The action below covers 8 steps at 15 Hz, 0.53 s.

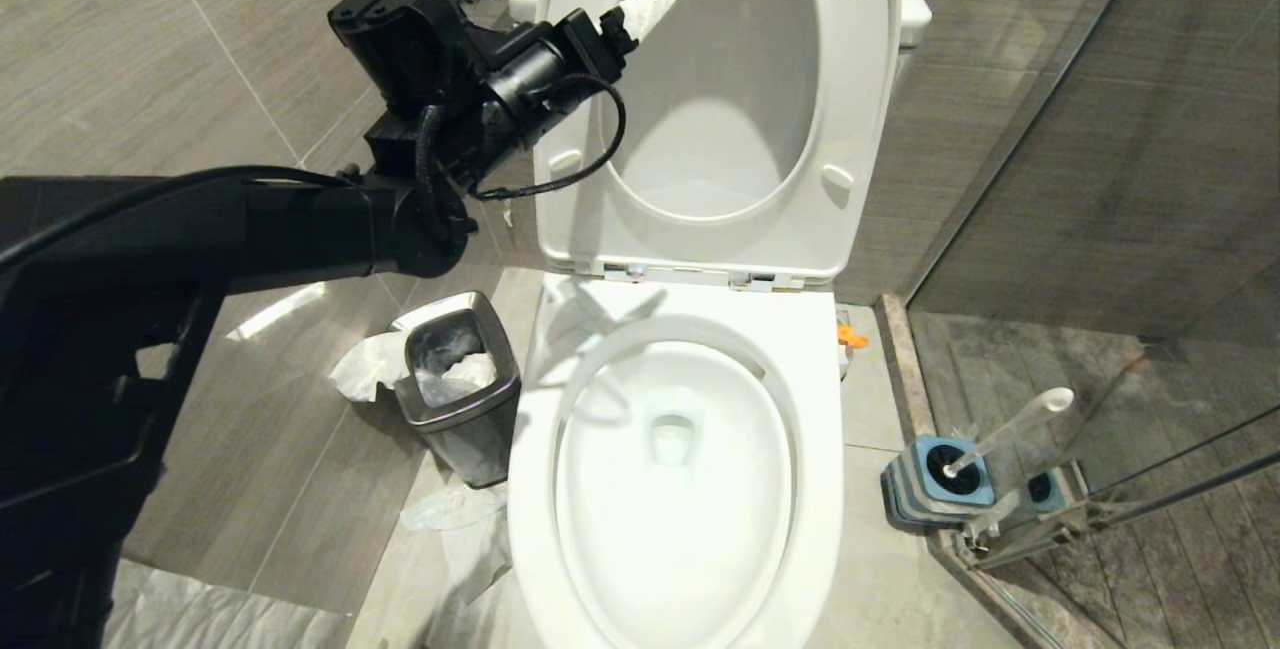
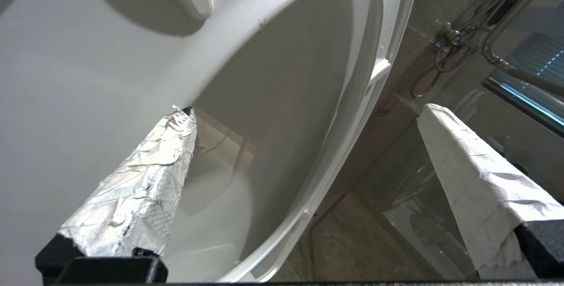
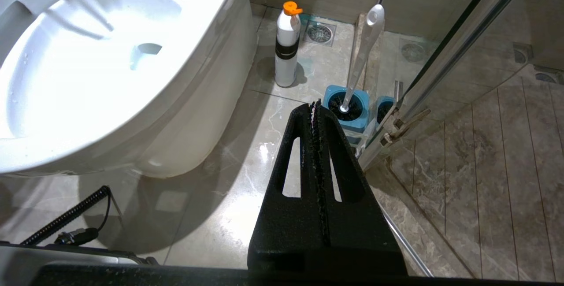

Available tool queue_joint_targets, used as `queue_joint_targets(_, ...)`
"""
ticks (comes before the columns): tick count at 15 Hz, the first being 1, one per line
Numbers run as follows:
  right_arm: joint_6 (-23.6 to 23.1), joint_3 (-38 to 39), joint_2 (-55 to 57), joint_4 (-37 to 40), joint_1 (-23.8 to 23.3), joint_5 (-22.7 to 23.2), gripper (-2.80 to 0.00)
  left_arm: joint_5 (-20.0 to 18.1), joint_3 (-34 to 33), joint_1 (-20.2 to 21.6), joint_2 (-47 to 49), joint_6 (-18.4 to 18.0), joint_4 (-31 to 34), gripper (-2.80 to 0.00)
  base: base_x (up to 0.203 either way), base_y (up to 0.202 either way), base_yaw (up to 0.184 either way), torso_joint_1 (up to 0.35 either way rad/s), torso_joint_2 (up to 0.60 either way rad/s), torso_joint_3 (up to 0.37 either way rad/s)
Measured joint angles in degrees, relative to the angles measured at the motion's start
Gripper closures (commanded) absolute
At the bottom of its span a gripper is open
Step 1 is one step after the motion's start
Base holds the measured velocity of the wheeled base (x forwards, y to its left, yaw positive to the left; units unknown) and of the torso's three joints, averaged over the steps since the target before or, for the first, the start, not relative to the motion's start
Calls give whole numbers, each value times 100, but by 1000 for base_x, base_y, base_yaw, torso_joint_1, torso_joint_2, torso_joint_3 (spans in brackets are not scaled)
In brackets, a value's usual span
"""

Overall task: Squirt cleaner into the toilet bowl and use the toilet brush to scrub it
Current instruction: Use the left hand to lift the toilet lid slightly

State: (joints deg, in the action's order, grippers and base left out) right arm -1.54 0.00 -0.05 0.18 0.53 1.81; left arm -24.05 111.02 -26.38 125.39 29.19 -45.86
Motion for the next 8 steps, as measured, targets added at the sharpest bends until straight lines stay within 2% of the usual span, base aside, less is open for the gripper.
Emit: queue_joint_targets(8,0,0,0,-1,-1,-1,0,92,-2,-20,7,-113,6,-280,0,0,0,0,0,0)
